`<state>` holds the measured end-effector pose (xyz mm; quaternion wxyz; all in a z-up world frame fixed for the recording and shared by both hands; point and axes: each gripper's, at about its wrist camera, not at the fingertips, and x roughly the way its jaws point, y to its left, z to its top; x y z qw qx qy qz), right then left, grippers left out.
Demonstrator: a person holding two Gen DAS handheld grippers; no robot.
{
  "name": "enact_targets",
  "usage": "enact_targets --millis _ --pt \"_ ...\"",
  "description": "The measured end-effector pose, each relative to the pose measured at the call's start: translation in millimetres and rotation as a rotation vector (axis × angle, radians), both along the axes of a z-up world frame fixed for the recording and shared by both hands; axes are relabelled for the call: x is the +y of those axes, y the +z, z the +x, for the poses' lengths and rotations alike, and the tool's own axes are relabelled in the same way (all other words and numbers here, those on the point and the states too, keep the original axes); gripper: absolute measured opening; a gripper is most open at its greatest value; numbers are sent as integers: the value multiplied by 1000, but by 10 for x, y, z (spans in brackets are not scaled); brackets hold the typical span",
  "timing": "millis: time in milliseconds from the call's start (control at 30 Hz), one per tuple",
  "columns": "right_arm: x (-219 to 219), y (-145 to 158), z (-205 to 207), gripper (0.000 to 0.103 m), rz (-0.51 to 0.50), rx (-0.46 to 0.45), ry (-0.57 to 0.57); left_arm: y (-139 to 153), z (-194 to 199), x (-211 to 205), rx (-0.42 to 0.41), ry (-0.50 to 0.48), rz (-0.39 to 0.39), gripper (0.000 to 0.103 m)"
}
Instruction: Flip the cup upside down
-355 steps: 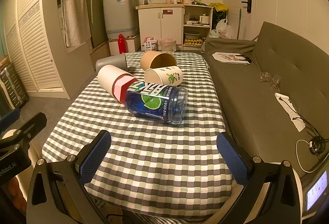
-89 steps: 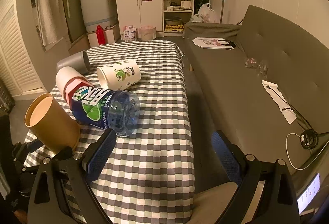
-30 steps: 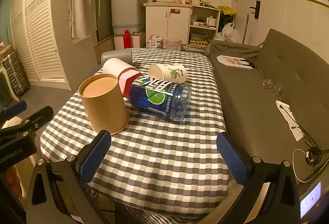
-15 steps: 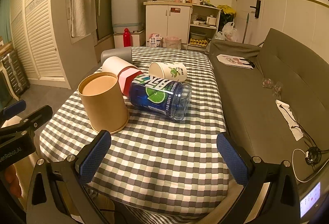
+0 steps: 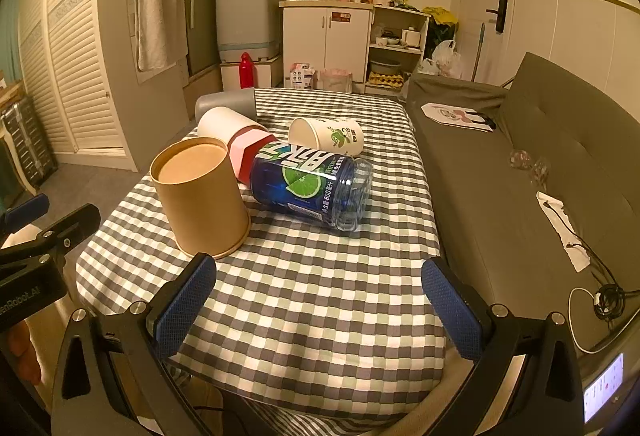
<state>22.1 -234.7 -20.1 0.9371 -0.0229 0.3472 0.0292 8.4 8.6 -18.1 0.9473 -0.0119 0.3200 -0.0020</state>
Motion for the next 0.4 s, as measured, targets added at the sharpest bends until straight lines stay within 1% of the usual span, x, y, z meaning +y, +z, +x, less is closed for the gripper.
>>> enact_targets --millis 400 --pt "1 -15 5 103 -2 5 0 -5 0 -1 1 0 -2 95"
